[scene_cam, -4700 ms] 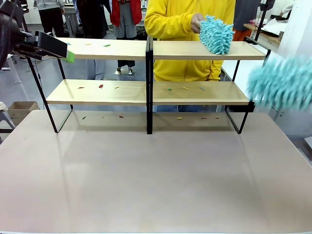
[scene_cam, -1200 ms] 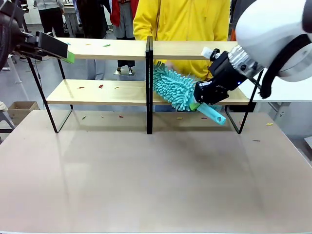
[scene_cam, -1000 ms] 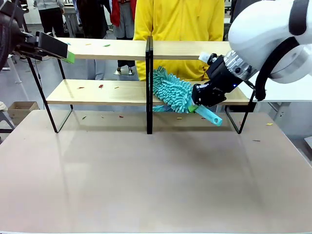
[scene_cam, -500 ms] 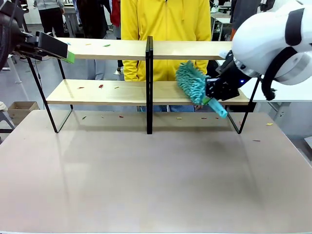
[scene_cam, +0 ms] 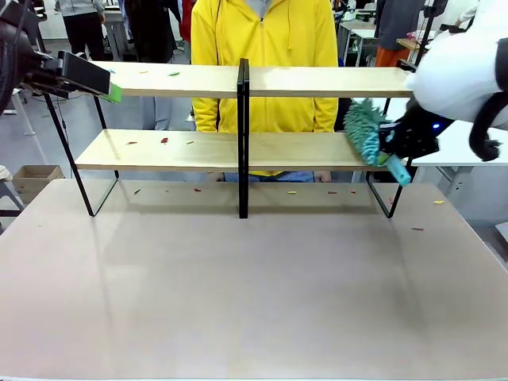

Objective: Clean the shelves.
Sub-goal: Clean a randomly selected level of the Shelf with the Duster.

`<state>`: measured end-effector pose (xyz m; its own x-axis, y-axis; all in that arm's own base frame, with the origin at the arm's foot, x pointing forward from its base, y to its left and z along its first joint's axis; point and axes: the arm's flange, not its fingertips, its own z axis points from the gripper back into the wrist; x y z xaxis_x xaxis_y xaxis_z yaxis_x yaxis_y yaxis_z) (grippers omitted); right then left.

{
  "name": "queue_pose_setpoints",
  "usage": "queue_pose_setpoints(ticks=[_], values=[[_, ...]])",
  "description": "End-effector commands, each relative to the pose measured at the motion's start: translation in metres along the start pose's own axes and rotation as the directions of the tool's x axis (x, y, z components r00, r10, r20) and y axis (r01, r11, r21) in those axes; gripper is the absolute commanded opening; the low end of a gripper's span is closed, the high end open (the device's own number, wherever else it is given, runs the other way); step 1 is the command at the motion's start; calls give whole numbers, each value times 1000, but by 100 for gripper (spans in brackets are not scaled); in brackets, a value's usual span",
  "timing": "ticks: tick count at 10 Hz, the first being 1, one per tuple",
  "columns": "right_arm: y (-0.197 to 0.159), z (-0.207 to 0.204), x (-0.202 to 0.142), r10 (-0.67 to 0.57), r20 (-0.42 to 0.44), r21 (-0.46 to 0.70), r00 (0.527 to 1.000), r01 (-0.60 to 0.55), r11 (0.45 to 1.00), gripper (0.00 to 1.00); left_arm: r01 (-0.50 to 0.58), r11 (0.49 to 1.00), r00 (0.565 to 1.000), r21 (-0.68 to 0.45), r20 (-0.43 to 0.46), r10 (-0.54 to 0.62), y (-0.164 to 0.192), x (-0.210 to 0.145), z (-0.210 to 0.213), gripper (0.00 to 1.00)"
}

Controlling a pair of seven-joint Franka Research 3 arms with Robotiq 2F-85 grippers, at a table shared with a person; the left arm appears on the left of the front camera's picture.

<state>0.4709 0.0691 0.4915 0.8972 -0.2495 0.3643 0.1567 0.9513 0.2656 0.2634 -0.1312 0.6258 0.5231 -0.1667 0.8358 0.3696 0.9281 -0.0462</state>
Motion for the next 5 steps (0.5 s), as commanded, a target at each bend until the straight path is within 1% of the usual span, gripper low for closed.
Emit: queue_pose_setpoints(ticks=[1, 2, 3, 4, 5], values=[[-12, 19, -4, -55, 89, -155, 994, 69, 985, 13, 0, 1000, 1000, 9, 4, 0, 0, 0, 1, 100], [-10, 22, -10, 22, 151, -234, 988, 14, 972, 13, 0, 1000, 1000, 9, 4, 0, 0, 0, 1, 100], [-3, 16, -19, 94, 124, -196, 988, -69, 978, 13, 0, 1000, 1000, 9, 4, 0, 0, 0, 1, 100], [5, 12, -25, 150, 99, -128, 984, -137, 982, 13, 0, 1000, 1000, 9, 4, 0, 0, 0, 1, 100], [9, 11, -27, 179, 94, -93, 979, -170, 981, 13, 0, 1000, 1000, 9, 4, 0, 0, 0, 1, 100]])
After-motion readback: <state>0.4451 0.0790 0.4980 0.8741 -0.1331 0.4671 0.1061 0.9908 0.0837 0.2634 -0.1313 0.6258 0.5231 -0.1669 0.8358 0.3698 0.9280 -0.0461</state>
